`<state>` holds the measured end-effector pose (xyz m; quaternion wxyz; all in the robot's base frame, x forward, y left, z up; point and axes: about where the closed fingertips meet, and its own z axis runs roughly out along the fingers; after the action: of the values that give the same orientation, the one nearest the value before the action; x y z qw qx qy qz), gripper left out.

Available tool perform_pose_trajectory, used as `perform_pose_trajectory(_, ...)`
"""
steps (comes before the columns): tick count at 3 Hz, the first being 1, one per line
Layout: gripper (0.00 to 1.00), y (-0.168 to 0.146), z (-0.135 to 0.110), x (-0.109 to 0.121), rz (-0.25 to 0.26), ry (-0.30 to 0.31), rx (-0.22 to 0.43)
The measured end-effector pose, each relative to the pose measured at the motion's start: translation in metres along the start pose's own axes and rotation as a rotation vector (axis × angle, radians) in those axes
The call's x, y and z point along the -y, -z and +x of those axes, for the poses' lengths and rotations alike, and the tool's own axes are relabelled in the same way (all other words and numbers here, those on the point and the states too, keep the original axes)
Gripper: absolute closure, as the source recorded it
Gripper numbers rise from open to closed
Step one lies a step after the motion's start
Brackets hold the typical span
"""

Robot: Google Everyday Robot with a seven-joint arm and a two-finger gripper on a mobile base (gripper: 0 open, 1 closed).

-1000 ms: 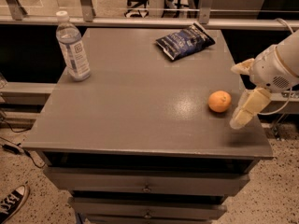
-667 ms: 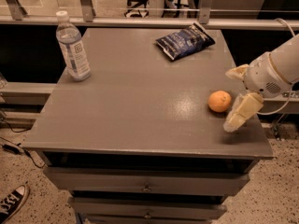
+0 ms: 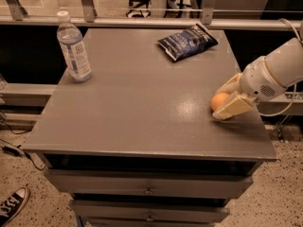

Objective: Move orange near blue plastic bottle

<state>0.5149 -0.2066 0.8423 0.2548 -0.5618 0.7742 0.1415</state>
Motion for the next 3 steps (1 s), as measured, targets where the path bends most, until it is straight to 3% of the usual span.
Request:
perform_pose_trajectory(2,0.95,0.013,-0.019,0.010,0.011,-0.003,0.024)
perform_pose_trajectory(3,1.00,0.053,-0.044,0.027,0.072,0.041,0.041)
